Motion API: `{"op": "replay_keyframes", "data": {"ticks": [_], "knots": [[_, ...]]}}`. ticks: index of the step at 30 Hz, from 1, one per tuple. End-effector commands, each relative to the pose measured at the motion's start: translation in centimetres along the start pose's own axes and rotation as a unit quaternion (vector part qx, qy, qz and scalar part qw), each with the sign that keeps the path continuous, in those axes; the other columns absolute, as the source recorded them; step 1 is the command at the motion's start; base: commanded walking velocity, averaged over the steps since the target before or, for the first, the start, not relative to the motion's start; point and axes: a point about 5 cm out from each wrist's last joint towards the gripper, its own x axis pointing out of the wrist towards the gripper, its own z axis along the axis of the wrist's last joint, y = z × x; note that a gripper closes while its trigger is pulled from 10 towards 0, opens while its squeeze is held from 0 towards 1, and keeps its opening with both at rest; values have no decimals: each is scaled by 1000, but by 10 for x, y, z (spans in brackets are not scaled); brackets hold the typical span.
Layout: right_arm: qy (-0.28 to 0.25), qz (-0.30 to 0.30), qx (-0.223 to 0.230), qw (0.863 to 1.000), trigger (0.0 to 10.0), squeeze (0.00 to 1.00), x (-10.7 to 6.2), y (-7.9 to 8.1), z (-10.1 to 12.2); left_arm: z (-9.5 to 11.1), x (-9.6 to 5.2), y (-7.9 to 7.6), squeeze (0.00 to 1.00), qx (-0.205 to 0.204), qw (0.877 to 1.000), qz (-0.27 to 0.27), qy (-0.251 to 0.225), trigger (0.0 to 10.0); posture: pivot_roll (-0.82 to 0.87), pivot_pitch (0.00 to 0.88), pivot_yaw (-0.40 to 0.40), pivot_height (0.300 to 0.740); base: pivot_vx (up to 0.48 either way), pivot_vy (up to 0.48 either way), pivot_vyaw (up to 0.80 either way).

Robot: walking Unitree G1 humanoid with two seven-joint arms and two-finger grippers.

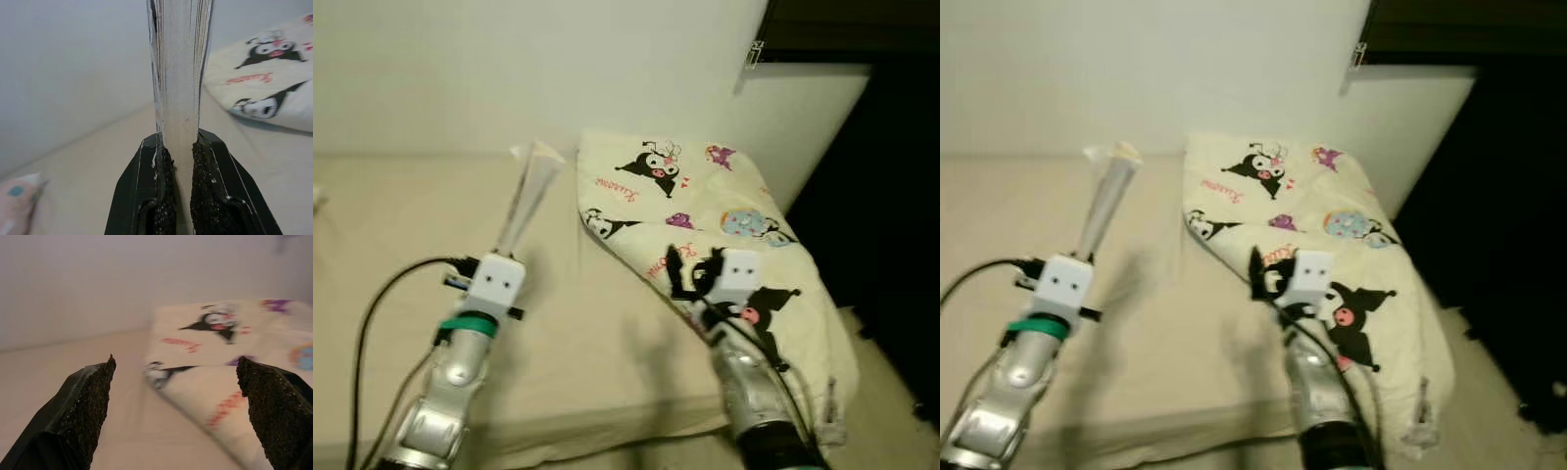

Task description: Clean up the room

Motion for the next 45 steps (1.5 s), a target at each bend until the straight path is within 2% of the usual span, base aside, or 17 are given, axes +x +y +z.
{"op": "replay_keyframes", "data": {"ticks": [1, 32, 38, 45], "knots": [[6, -7, -6, 1000, 10000, 0, -2, -6, -3, 5, 0, 1, 0, 4, 1000, 8, -18, 10000, 144, 0, -19, 740, 0, 412, 0], [6, -2, -7, 1000, 10000, 0, -1, -4, -4, 2, 0, 5, 0, 8, 1000, 17, -14, 10000, 148, 4, -15, 740, 0, 408, 0], [5, -1, -7, 1000, 10000, 0, -2, -3, -4, 1, 1, 4, 0, 40, 999, 9, -16, 10000, 147, 8, -12, 740, 0, -124, 0], [5, -1, -5, 1000, 10000, 0, -2, -2, -5, 0, 1, 5, 0, 42, 999, 9, -14, 10000, 147, 13, -11, 740, 0, -463, 0]]}}
